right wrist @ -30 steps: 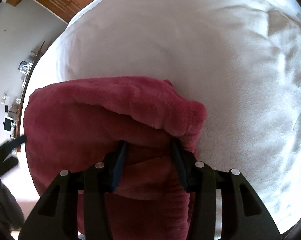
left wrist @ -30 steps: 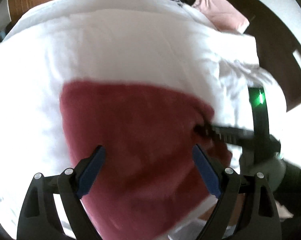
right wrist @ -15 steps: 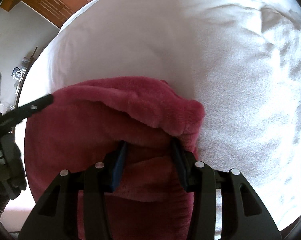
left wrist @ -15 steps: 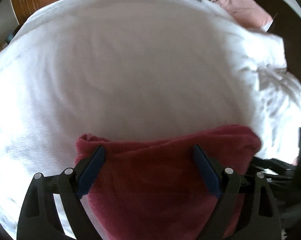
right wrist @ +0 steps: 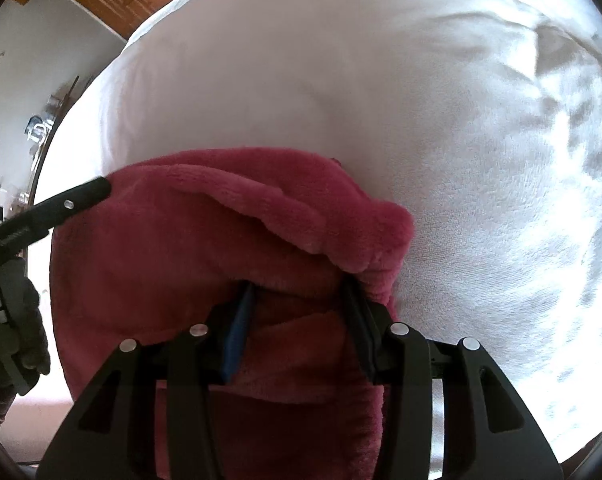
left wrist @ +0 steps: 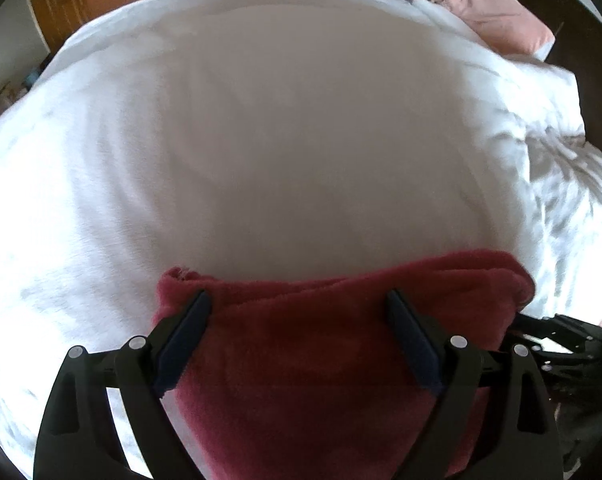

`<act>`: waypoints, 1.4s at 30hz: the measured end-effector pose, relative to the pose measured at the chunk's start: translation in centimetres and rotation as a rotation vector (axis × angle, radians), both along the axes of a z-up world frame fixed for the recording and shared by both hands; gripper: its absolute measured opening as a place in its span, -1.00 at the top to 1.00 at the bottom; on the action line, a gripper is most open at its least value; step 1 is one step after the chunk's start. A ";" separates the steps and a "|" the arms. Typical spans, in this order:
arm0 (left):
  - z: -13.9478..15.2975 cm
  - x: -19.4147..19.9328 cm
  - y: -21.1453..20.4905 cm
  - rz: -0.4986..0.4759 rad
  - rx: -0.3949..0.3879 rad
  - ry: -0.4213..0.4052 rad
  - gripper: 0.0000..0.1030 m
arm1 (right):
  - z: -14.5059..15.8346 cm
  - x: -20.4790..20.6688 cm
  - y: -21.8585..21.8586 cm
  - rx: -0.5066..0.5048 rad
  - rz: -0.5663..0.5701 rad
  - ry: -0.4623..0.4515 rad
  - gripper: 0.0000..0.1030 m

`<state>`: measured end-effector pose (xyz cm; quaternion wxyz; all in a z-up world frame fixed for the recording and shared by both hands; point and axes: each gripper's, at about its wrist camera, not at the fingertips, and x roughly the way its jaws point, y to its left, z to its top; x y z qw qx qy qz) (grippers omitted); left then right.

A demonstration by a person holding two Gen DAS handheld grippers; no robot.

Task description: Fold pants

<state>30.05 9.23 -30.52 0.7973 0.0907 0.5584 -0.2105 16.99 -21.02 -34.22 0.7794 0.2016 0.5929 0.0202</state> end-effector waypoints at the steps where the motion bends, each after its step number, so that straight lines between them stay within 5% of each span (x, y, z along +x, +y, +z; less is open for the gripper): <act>1: 0.7 -0.4 0.2 0.012 -0.006 -0.006 -0.71 | 0.1 0.1 0.1 0.000 0.006 0.001 0.09; 13: 7.4 -6.4 1.6 0.059 0.005 -0.125 -0.71 | 5.4 -2.3 2.0 -0.040 0.111 -0.087 -0.05; 21: 9.5 -9.3 1.6 0.089 0.015 -0.164 -0.71 | 6.3 -5.2 1.0 -0.041 0.128 -0.102 -0.08; 28: 9.2 -10.8 1.8 0.116 0.055 -0.164 -0.71 | 5.3 -6.1 -0.2 -0.034 0.100 -0.071 -0.10; 35: 7.4 -11.5 1.7 0.129 0.096 -0.126 -0.71 | 4.3 -7.1 -1.1 -0.020 0.083 -0.060 -0.49; 42: 5.1 -11.8 2.8 0.171 0.063 -0.018 -0.81 | 2.5 -7.6 -1.9 0.013 0.092 -0.020 -0.67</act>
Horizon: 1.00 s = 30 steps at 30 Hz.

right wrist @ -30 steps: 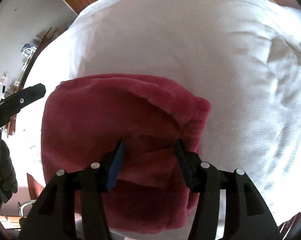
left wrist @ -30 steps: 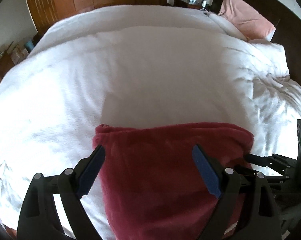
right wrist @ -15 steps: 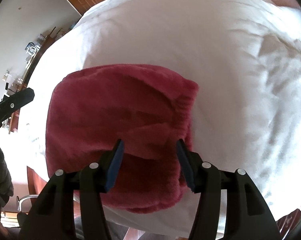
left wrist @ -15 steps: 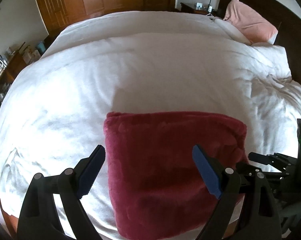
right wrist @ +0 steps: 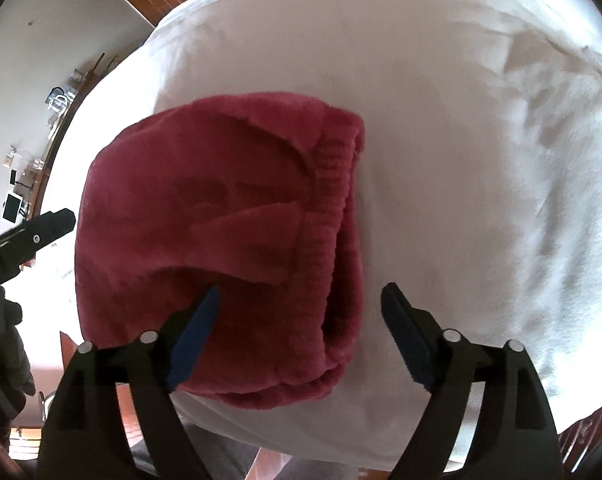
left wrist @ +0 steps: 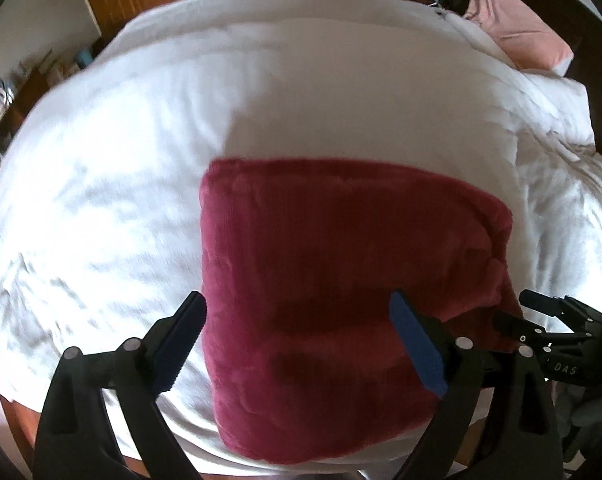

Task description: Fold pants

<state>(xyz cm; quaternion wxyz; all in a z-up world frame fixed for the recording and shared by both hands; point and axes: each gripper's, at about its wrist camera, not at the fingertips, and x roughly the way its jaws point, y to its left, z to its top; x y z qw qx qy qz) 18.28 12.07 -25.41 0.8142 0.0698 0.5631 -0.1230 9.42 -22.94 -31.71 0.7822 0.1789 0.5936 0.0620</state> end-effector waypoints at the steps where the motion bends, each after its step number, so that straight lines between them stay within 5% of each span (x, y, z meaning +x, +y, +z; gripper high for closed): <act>1: -0.3 0.0 0.4 0.014 -0.014 0.014 -0.82 | -0.3 -0.1 -0.3 0.013 -0.005 0.009 -0.68; 10: -3.9 0.9 4.8 0.141 -0.178 0.161 -0.82 | -3.1 0.7 -2.1 0.145 -0.078 0.087 -0.73; 30: -10.1 5.0 8.0 0.131 -0.421 0.428 -0.91 | -7.9 2.5 -4.6 0.322 -0.125 0.204 -0.91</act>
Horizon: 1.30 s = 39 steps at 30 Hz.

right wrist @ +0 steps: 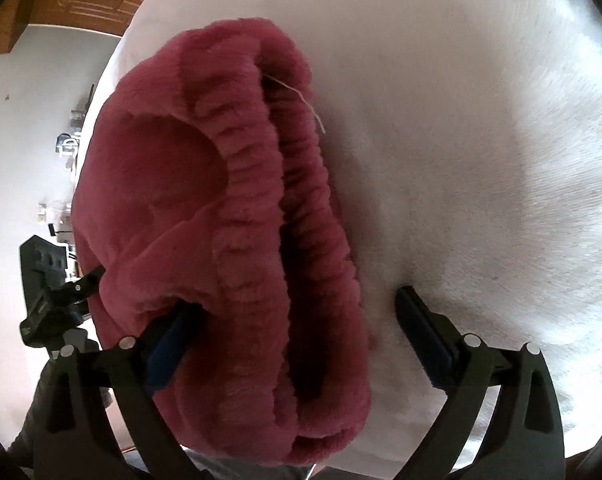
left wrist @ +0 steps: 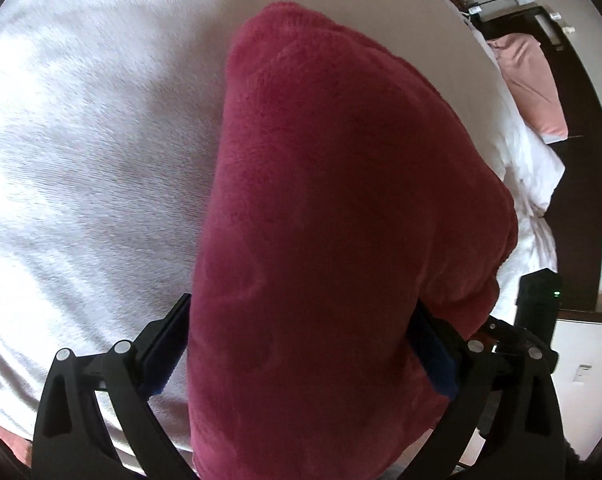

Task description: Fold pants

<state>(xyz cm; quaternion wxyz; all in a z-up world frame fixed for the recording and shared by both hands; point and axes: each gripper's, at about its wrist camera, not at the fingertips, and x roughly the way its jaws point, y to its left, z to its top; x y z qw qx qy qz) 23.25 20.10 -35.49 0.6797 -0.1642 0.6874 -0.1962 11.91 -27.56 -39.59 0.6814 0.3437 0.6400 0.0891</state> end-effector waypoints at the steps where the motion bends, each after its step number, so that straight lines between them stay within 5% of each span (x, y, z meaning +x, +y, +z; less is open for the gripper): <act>1: -0.2 0.2 0.0 -0.001 -0.013 0.011 -0.91 | -0.1 0.1 -0.1 0.005 0.001 0.002 -0.91; 4: -0.7 0.5 0.1 -0.002 -0.050 0.039 -0.91 | -0.1 0.3 0.1 0.043 -0.001 0.009 -0.81; 6: -1.0 0.7 0.2 0.001 -0.070 0.048 -0.91 | 0.0 0.6 0.1 0.086 -0.005 0.014 -0.48; 11: -1.2 0.5 0.0 0.009 -0.103 0.064 -0.88 | 0.2 0.8 0.1 0.098 -0.006 0.012 -0.29; 21: 0.5 0.6 0.0 -0.029 -0.108 0.038 -0.47 | 3.0 -0.5 1.0 0.057 -0.029 -0.009 0.09; 39: 8.1 4.2 -2.4 -0.047 -0.186 -0.119 -0.32 | 10.8 0.0 -2.7 0.052 -0.088 -0.192 0.16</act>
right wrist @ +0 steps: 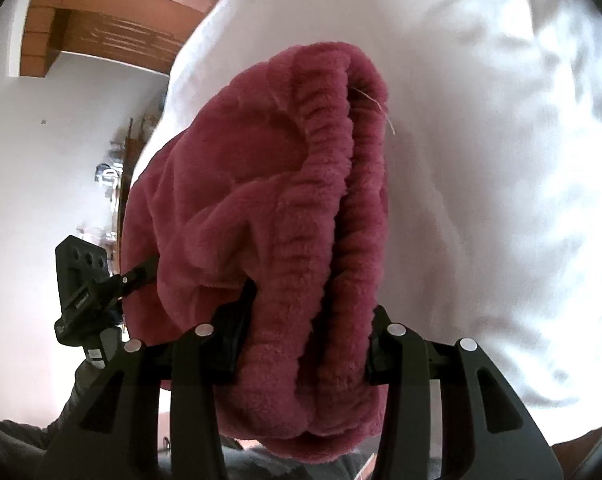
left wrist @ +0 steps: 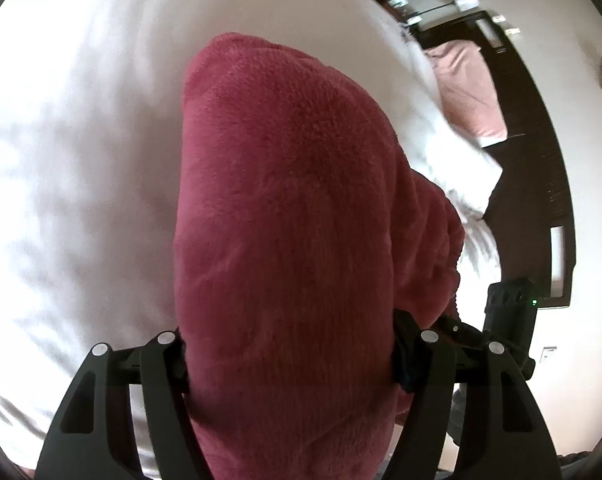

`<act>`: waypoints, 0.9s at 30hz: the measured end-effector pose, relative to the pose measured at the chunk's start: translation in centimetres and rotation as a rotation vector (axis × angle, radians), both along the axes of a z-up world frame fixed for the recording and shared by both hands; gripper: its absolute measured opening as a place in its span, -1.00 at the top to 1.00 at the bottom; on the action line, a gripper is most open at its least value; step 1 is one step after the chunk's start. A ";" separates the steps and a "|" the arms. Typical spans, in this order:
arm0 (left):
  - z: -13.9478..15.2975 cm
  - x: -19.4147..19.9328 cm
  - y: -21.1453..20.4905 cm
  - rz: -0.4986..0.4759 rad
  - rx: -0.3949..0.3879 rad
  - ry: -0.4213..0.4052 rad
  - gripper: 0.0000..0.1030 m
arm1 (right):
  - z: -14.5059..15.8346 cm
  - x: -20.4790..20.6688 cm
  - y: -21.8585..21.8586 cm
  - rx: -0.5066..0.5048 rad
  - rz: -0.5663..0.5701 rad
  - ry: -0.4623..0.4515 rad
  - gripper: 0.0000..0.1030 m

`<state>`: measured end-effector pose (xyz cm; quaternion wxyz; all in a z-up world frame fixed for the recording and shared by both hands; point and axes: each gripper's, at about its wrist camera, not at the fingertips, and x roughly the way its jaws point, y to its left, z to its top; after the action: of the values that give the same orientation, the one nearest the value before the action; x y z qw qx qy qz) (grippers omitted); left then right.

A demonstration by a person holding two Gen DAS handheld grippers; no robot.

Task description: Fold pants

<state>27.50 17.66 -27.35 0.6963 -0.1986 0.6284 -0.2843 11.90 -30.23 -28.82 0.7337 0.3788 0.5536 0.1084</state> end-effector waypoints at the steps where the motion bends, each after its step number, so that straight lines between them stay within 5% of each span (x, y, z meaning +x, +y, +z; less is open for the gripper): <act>1: 0.4 0.6 -0.5 0.002 -0.003 -0.015 -0.32 | 0.5 0.9 -0.7 -0.005 -0.003 -0.018 0.16; 12: 3.3 10.6 -8.0 0.078 -0.007 -0.143 -0.32 | 3.4 11.2 -6.9 -0.047 -0.012 -0.137 0.16; 27: 0.7 20.7 -15.2 0.105 0.064 -0.173 -0.32 | 0.3 19.6 -10.5 -0.109 0.022 -0.122 0.16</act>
<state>48.15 2.43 -26.66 0.7679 -0.1835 0.5635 -0.2432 31.49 -40.70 -28.48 0.7844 0.3248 0.5170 0.1092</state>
